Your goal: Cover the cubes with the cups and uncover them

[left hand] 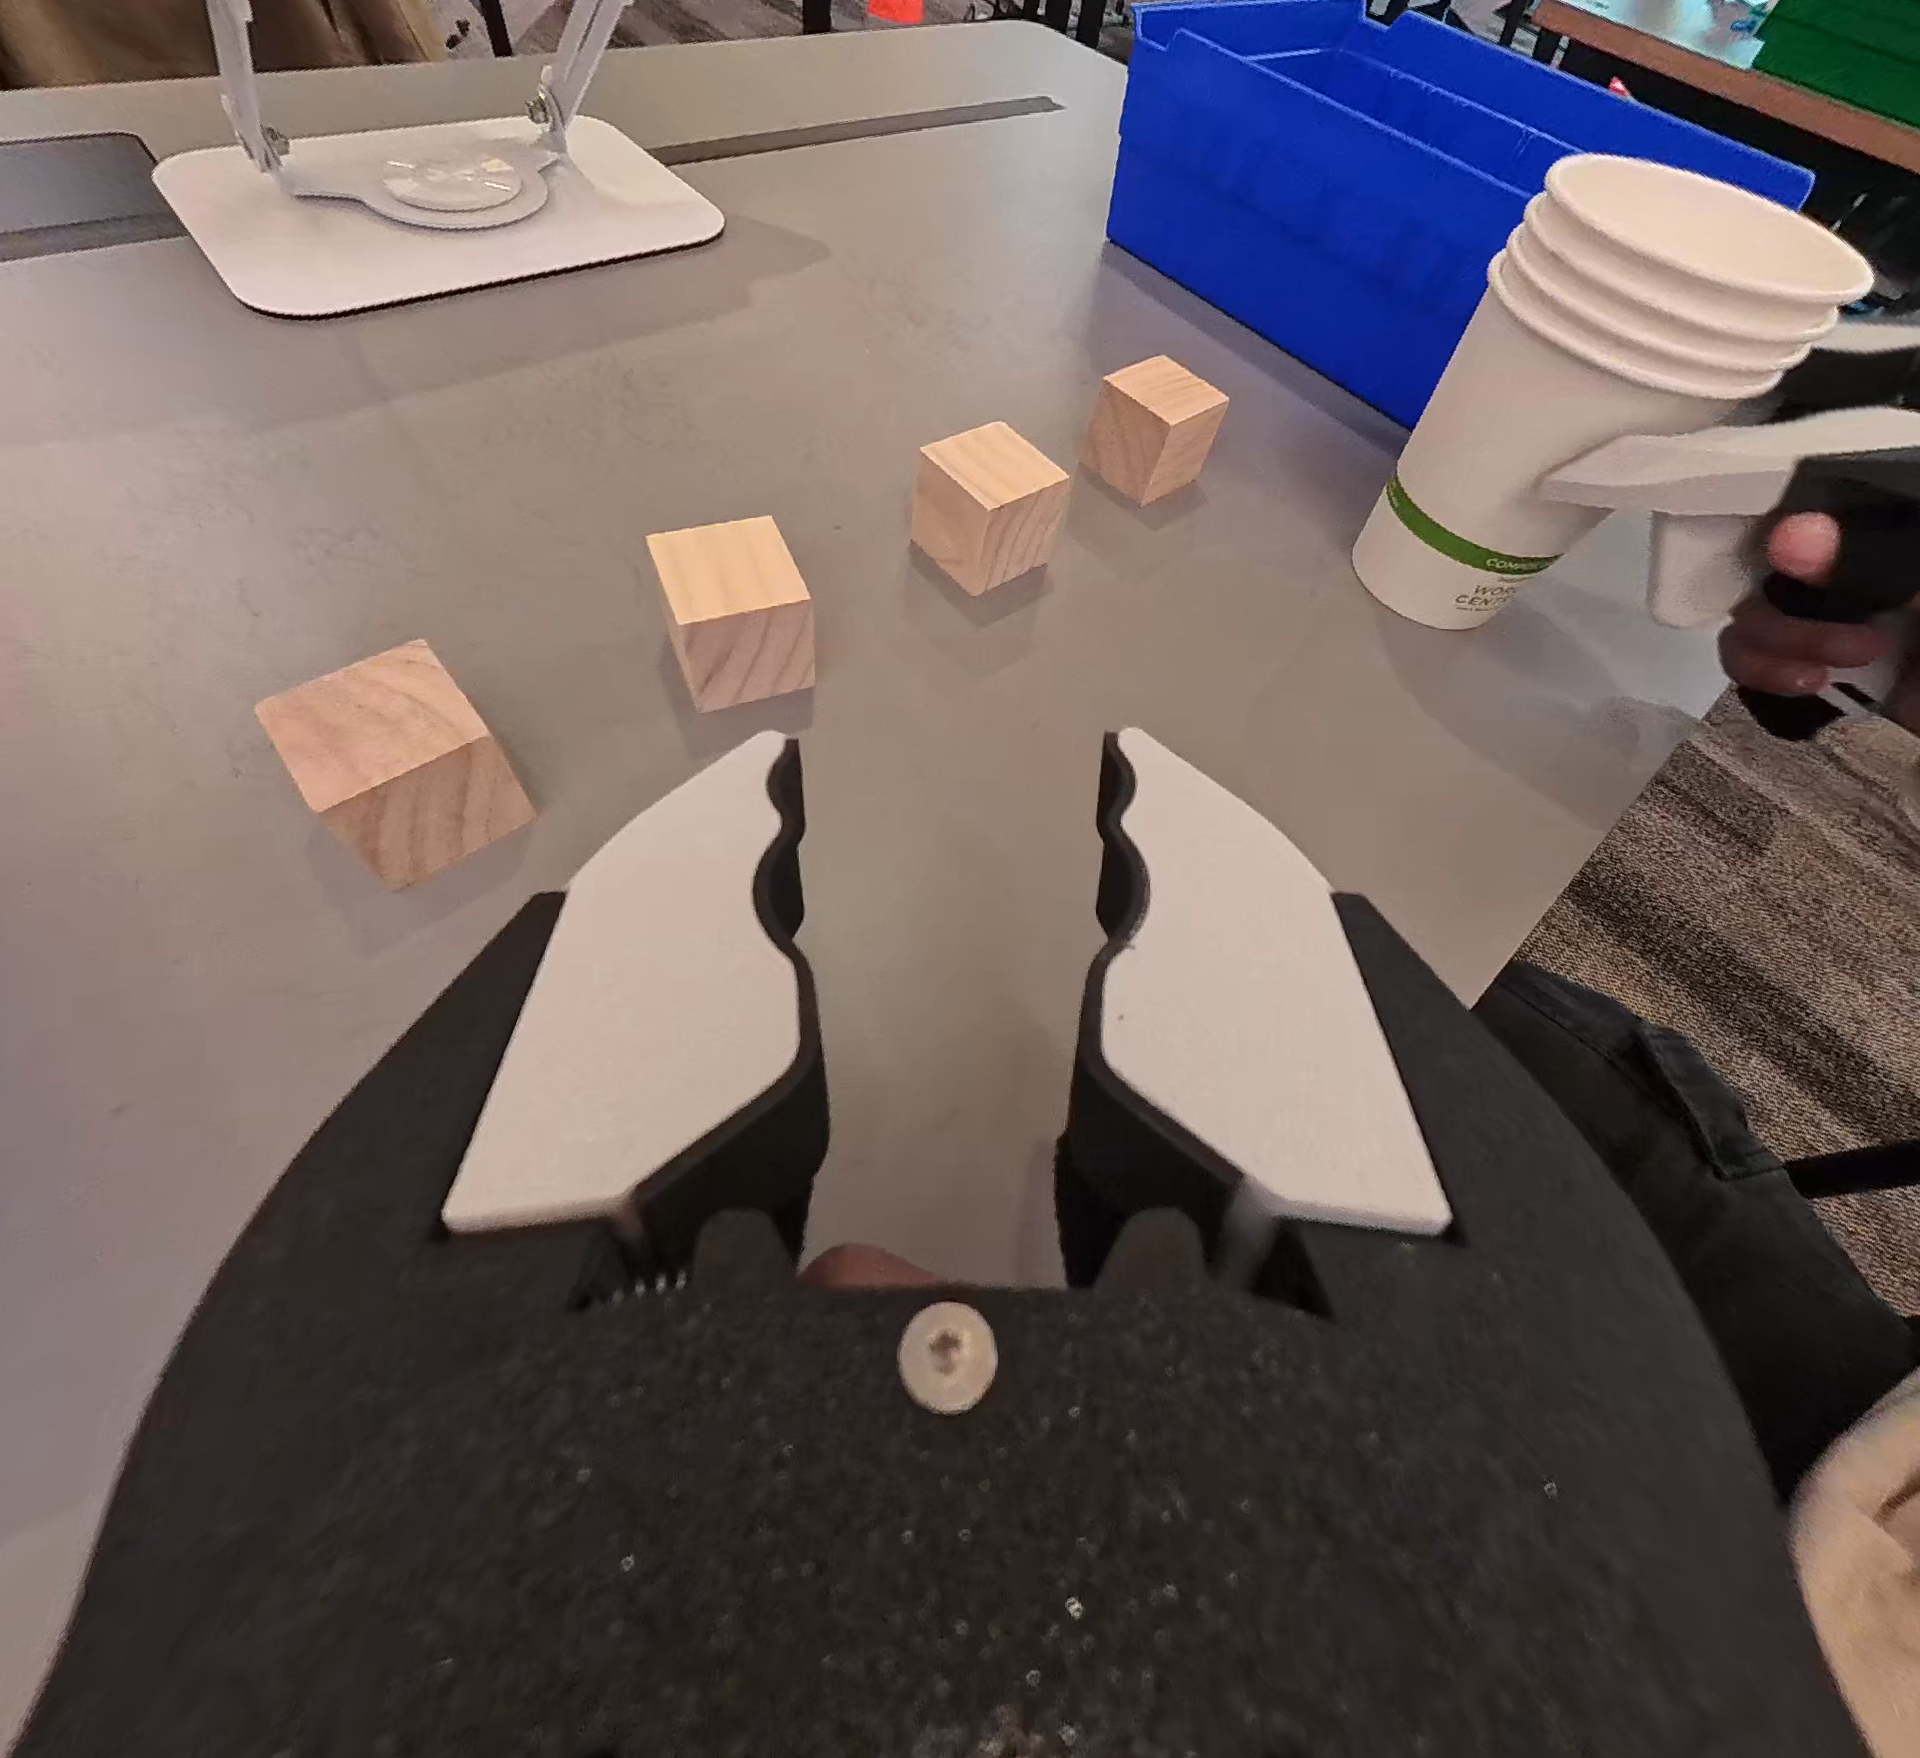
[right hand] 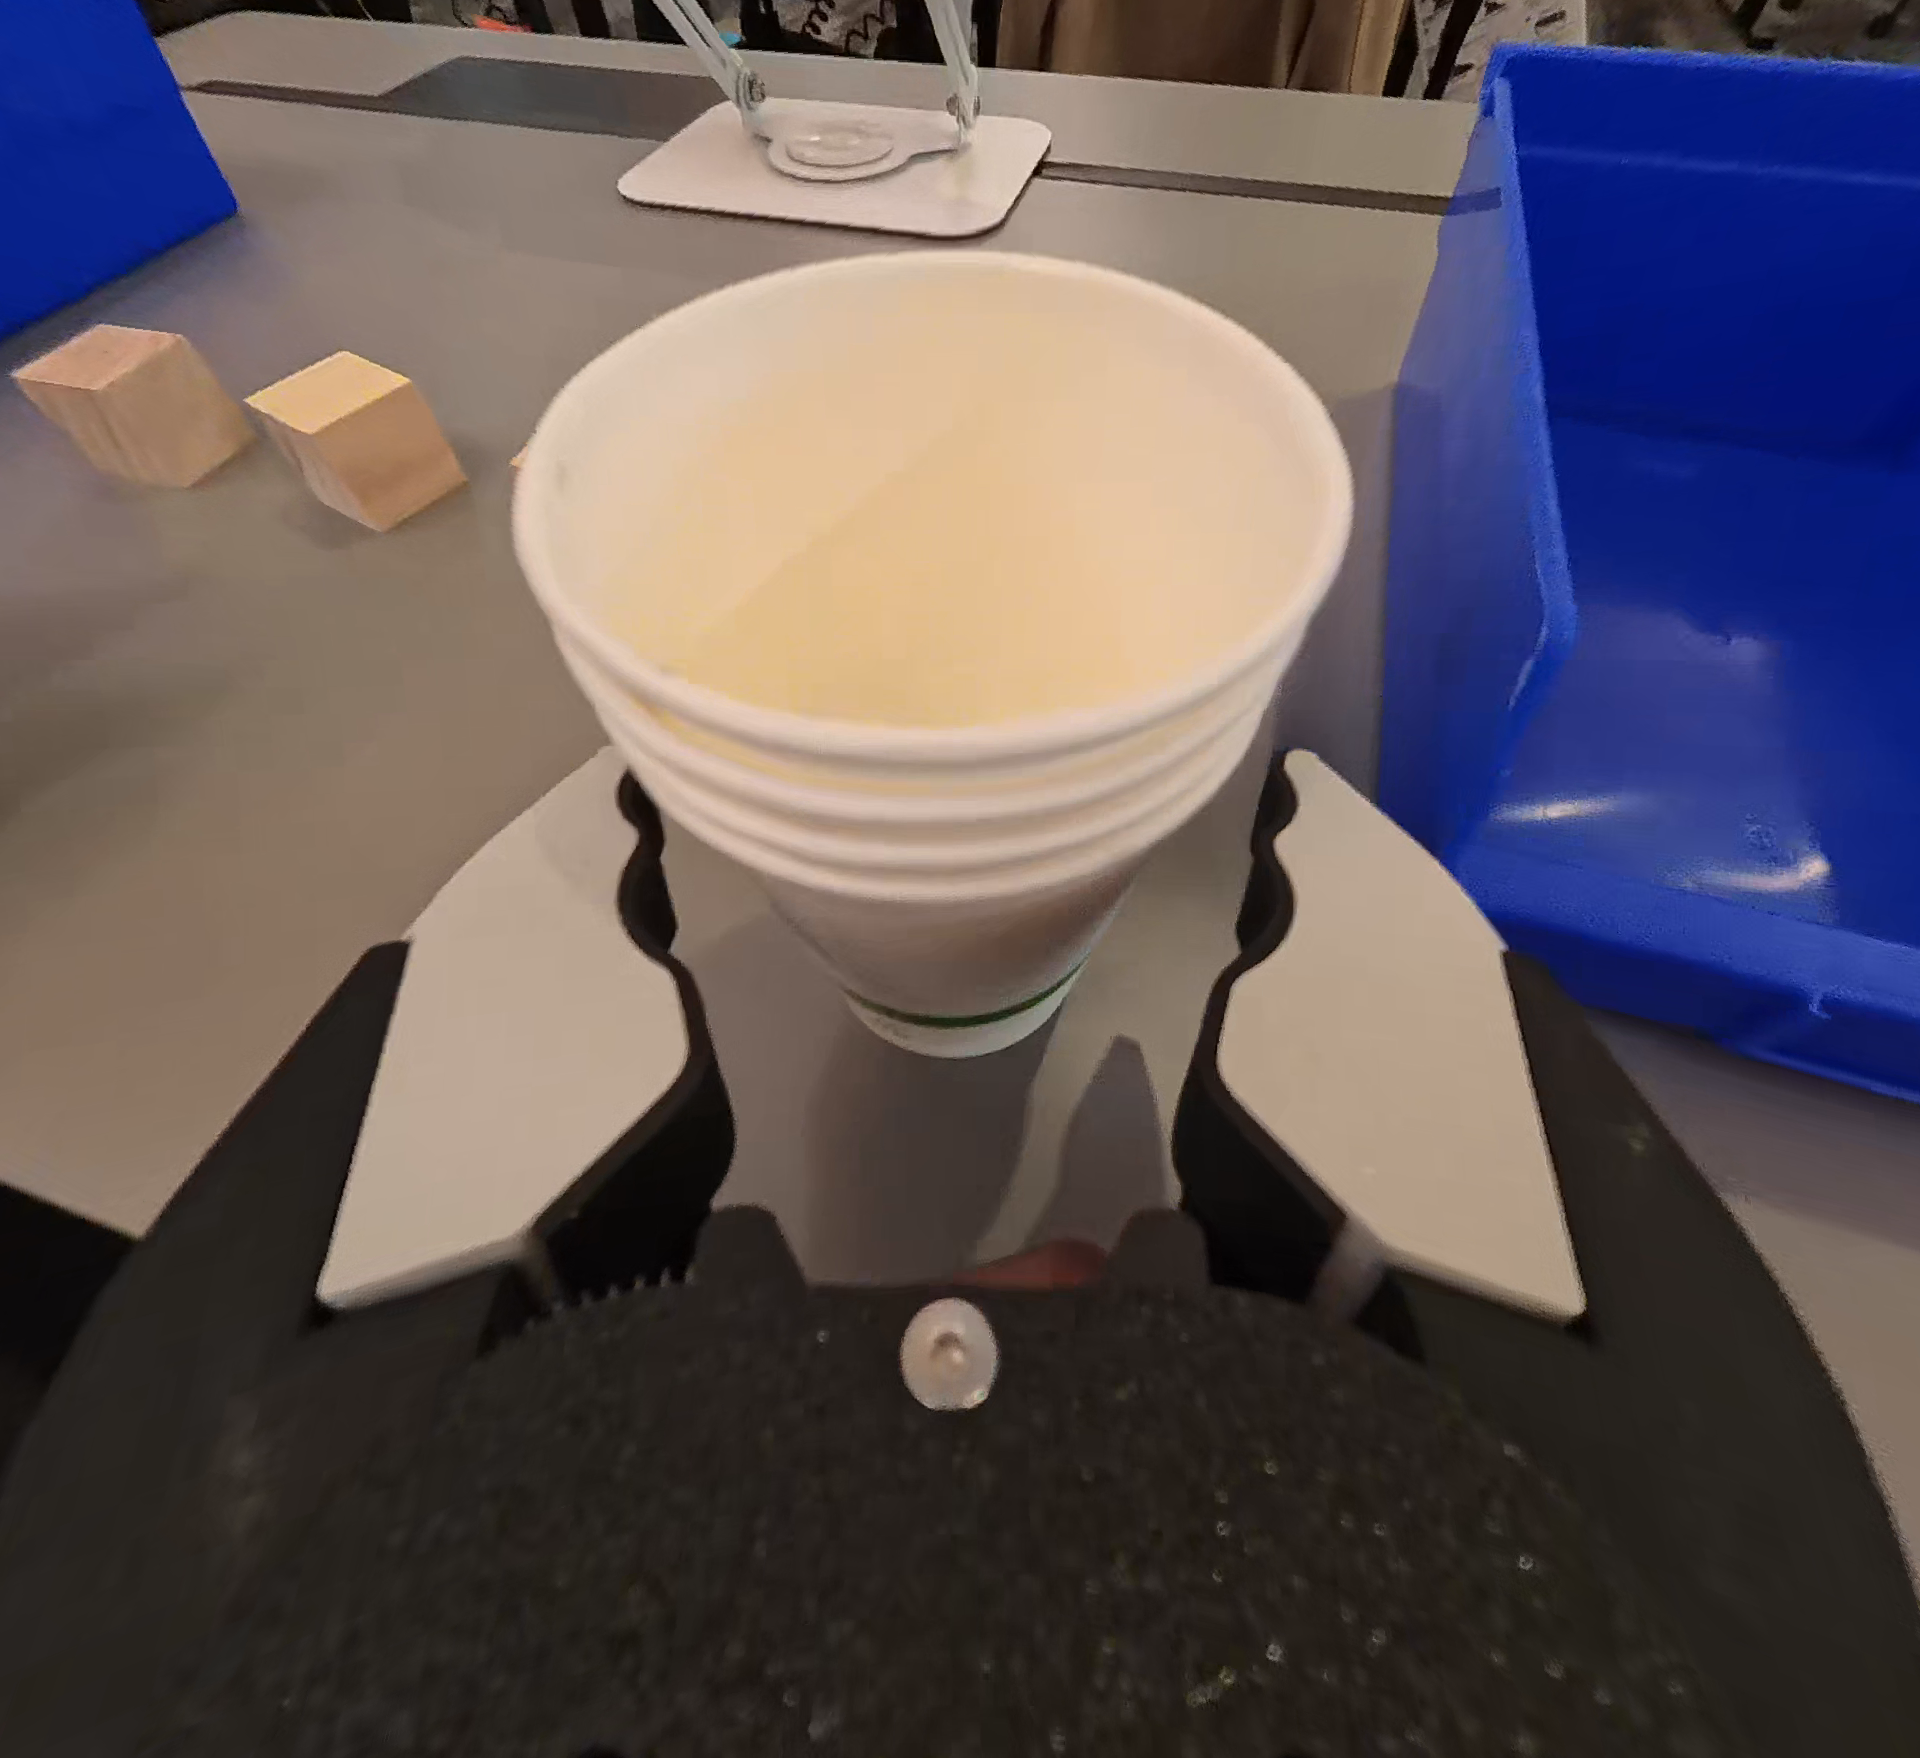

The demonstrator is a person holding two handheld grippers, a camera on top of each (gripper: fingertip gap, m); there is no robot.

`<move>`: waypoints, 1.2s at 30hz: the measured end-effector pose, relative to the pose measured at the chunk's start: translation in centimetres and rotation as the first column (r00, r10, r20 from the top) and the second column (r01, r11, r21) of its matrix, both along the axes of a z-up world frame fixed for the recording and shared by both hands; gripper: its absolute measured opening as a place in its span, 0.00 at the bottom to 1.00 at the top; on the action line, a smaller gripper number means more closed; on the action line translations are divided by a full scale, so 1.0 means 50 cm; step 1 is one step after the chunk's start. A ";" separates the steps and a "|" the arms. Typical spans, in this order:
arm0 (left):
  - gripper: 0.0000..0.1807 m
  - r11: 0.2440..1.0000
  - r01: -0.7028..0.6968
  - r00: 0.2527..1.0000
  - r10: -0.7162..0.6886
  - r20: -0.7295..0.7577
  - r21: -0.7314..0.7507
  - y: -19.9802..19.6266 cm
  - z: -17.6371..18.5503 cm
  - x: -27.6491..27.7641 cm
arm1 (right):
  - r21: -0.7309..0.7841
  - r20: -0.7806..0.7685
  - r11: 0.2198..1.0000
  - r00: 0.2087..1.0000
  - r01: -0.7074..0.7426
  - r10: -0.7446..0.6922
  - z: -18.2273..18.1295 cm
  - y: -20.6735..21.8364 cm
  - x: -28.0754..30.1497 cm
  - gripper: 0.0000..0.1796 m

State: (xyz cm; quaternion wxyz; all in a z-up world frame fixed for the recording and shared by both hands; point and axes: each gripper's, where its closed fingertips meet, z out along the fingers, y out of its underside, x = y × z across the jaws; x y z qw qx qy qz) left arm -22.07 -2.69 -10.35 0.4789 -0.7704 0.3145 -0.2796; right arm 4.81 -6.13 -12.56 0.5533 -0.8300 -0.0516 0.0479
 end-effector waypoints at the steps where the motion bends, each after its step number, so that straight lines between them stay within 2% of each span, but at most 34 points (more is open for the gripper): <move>1: 0.30 1.000 0.005 1.000 -0.005 -0.003 -0.001 -0.002 -0.001 0.001 | -0.010 0.002 1.000 1.000 0.000 0.000 -0.005 0.006 -0.002 0.60; 6: 0.30 1.000 0.002 1.000 -0.002 -0.012 0.011 -0.003 -0.003 -0.002 | -0.026 -0.002 1.000 1.000 -0.010 0.010 -0.030 0.022 -0.008 0.53; 13: 0.30 1.000 -0.013 1.000 0.013 -0.006 0.001 0.003 -0.007 -0.011 | 0.045 0.005 0.999 1.000 -0.004 0.004 0.000 0.007 -0.002 0.52; 20: 0.30 1.000 0.001 1.000 -0.001 -0.022 0.000 -0.001 -0.014 -0.002 | 0.020 -0.028 1.000 0.999 -0.022 0.023 0.002 -0.009 0.006 0.52; 25: 0.30 1.000 -0.003 1.000 0.003 -0.014 0.012 0.002 -0.007 -0.002 | 0.099 -0.032 0.995 0.999 -0.020 0.023 0.072 -0.030 0.018 0.52; 30: 0.30 1.000 0.003 1.000 -0.003 -0.015 0.003 0.002 -0.013 0.000 | 0.215 0.010 0.976 1.000 0.024 -0.027 0.199 -0.033 0.087 0.52; 33: 0.30 1.000 0.009 1.000 -0.009 -0.016 0.003 0.001 -0.013 0.004 | 0.255 0.043 0.963 0.994 0.091 -0.105 0.266 0.008 0.179 0.52; 36: 0.30 1.000 0.012 1.000 -0.012 -0.016 0.005 0.000 -0.010 0.008 | 0.232 0.065 0.962 0.985 0.142 -0.161 0.282 0.096 0.278 0.52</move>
